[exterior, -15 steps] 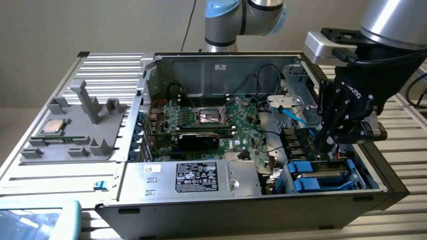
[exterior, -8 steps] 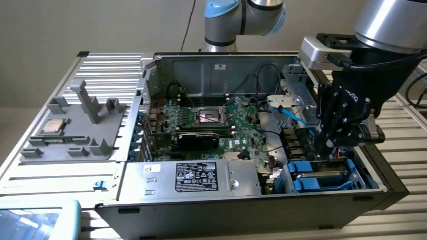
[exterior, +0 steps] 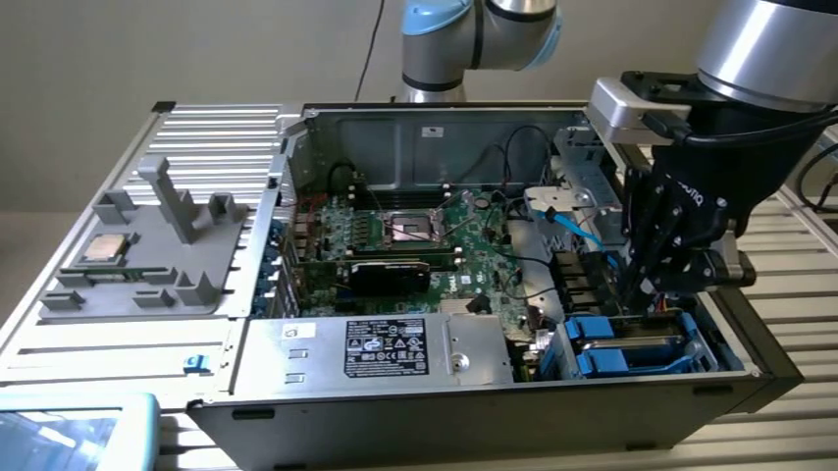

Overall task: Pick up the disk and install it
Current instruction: 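Insert the first disk wire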

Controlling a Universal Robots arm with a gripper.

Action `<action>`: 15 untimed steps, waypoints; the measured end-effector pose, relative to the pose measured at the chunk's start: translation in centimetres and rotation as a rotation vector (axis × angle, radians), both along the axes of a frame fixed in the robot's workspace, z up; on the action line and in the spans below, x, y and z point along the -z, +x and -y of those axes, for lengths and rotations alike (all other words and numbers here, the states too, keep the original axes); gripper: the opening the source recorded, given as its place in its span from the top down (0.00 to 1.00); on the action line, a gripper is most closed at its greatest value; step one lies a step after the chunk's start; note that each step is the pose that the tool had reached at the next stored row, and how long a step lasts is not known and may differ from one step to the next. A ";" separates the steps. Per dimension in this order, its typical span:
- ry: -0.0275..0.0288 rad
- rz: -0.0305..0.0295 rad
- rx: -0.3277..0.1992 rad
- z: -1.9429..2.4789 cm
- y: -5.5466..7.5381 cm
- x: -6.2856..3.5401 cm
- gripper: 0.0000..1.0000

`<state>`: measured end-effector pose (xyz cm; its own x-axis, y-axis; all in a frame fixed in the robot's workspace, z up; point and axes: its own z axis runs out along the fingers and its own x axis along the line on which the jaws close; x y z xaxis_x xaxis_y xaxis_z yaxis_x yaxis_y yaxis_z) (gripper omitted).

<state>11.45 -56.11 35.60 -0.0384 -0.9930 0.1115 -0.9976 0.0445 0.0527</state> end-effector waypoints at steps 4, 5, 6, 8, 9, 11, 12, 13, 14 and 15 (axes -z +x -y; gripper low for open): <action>0.0107 0.0000 0.000 0.43 0.0 0.16 0.84; 0.0112 0.0000 0.000 0.54 0.0 0.17 0.84; 0.0115 0.0000 0.000 0.60 0.0 0.20 0.84; 0.0117 0.0005 0.000 0.62 0.0 0.34 0.84; 0.0117 0.0016 0.000 0.62 0.0 0.46 0.84; 0.0126 0.0029 0.000 0.63 0.0 0.66 0.84; 0.0140 0.0036 0.000 0.63 0.0 0.75 0.84; 0.0154 0.0038 0.000 0.66 0.0 0.81 0.84; 0.0175 0.0039 0.000 0.67 0.0 0.87 0.84; 0.0197 0.0040 0.000 0.68 0.0 0.94 0.84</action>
